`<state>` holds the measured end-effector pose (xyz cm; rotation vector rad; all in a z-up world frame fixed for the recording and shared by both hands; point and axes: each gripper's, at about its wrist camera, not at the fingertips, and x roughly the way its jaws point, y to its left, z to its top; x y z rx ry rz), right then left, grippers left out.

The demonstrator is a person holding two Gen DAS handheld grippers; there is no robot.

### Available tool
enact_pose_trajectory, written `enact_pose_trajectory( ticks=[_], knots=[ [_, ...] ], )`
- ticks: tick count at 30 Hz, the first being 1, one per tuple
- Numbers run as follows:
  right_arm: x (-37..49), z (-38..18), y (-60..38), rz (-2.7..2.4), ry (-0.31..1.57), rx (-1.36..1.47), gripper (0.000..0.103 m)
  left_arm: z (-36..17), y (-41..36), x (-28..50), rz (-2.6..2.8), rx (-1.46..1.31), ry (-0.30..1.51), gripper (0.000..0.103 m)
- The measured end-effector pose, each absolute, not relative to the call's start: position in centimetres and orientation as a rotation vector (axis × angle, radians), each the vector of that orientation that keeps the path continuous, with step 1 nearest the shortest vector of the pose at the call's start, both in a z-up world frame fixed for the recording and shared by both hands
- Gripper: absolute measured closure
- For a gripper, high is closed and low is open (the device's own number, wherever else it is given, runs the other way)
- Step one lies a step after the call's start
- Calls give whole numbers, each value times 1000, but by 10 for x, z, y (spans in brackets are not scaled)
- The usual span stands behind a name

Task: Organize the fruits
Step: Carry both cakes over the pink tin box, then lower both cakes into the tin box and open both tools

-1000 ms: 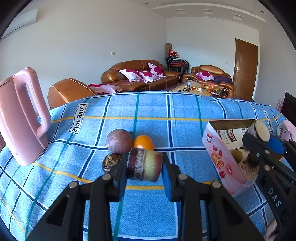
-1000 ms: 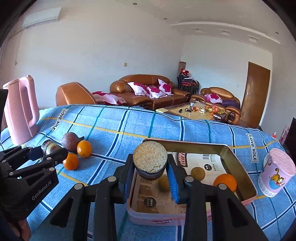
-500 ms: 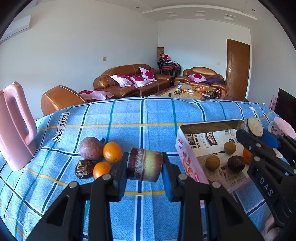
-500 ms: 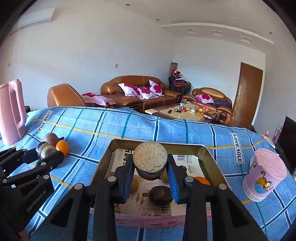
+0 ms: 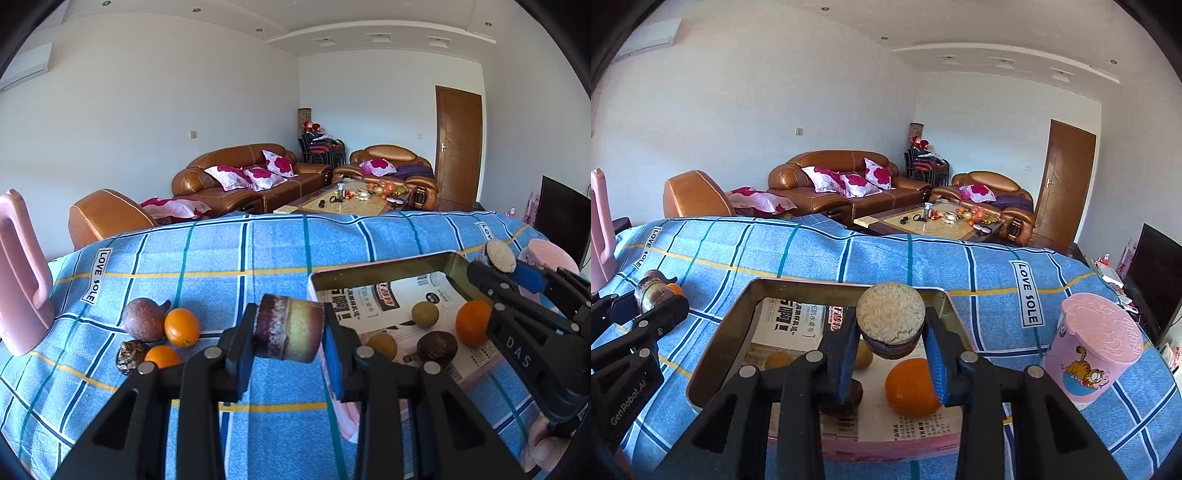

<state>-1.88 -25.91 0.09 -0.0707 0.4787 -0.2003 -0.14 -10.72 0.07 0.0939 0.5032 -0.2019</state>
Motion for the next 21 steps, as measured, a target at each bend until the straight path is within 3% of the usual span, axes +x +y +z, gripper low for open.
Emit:
enact_pose_trajectory(
  ticks=[21],
  knots=[
    [0,-2,-313,-277,532,32,67,-7,-182,28,-352,129,594,69]
  ],
)
